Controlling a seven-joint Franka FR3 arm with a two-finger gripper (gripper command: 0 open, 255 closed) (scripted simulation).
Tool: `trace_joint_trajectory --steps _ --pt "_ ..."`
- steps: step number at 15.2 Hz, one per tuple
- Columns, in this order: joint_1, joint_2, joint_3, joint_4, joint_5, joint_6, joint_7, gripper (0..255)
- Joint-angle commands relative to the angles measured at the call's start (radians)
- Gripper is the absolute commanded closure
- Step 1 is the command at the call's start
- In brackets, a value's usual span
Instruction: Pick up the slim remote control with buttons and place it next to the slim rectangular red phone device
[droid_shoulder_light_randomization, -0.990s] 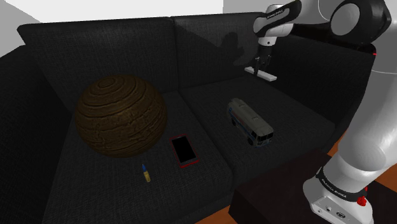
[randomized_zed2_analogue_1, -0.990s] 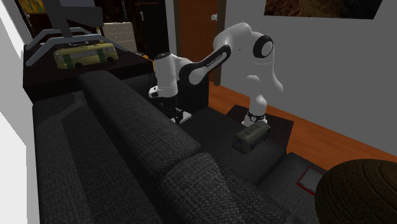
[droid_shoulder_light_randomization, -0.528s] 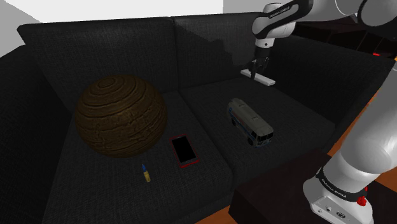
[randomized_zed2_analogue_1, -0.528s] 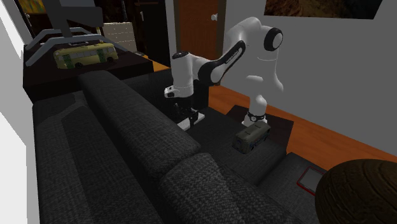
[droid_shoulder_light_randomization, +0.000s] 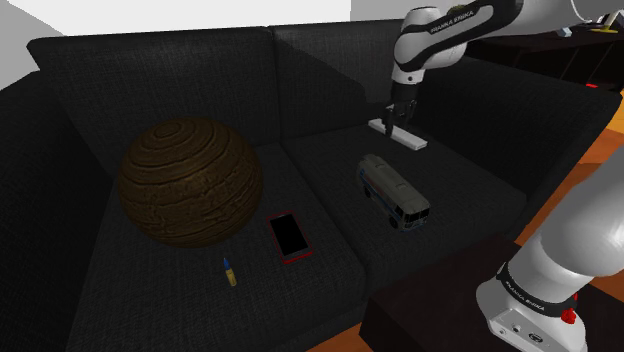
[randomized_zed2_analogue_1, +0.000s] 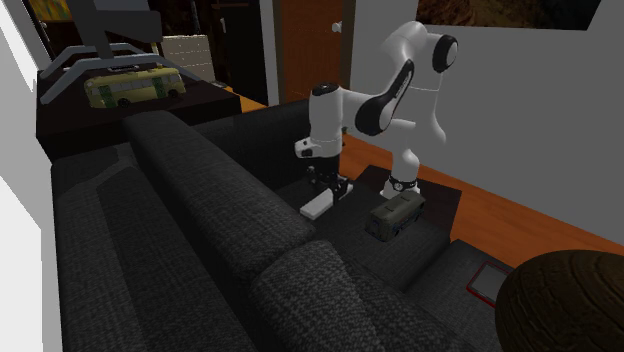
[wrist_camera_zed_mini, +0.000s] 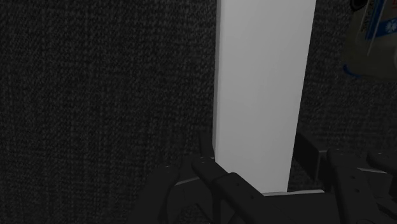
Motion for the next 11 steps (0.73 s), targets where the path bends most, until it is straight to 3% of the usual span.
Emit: trace_joint_trajectory --steps 1,11 --pt "0.016 -0.048 0.022 -0.052 -0.005 0.006 0.043 255" --pt "0.116 -0.222 0.171 -0.226 0.025 0.012 0.275 255"
